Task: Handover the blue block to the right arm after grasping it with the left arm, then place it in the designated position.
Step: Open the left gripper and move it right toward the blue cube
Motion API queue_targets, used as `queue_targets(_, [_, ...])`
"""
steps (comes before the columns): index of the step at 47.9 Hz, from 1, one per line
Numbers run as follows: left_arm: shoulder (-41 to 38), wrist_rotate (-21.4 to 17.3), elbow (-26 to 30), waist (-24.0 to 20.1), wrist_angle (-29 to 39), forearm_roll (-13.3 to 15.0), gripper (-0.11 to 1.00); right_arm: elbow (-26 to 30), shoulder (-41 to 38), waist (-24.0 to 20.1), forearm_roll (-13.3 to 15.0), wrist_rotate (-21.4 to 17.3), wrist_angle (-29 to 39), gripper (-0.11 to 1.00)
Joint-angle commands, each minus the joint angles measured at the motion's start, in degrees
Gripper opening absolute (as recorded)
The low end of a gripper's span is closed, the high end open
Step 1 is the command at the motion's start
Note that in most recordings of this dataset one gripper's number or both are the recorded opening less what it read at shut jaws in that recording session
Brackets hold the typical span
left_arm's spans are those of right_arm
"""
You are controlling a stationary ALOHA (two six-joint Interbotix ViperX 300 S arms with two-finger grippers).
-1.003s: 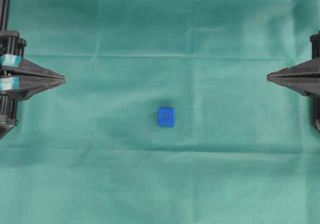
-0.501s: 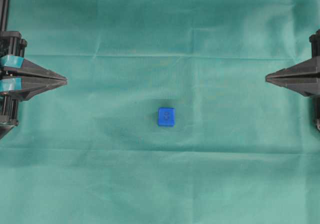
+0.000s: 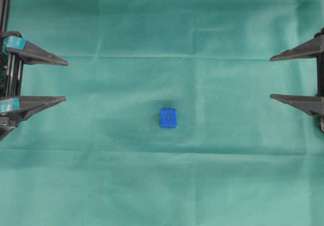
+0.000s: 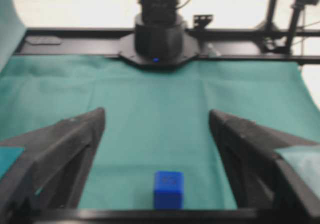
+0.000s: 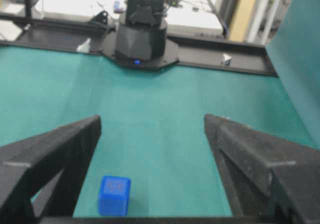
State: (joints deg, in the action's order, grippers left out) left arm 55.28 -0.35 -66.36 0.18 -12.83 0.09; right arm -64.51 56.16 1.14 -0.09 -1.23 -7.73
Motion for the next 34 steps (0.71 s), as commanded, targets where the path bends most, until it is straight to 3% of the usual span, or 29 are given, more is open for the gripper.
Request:
queue_targets(1, [-0.4,0.0,1.6,-0.3,-0.3,-0.1,1.00,1.5,-0.3,0.3,-0.2,-0.1,-0.4,0.93])
queue_targets(16, [-2.4,0.2,2.2,-0.3,-0.7,-0.1,1.00,1.5,-0.3,0.3,-0.2,-0.1,-0.4,0.93])
queue_targets(34, [-17.8,0.4,10.2,0.3,-6.6,-0.1,1.00,1.5,-0.4,0.4,0.0,0.0,-0.4,0.93])
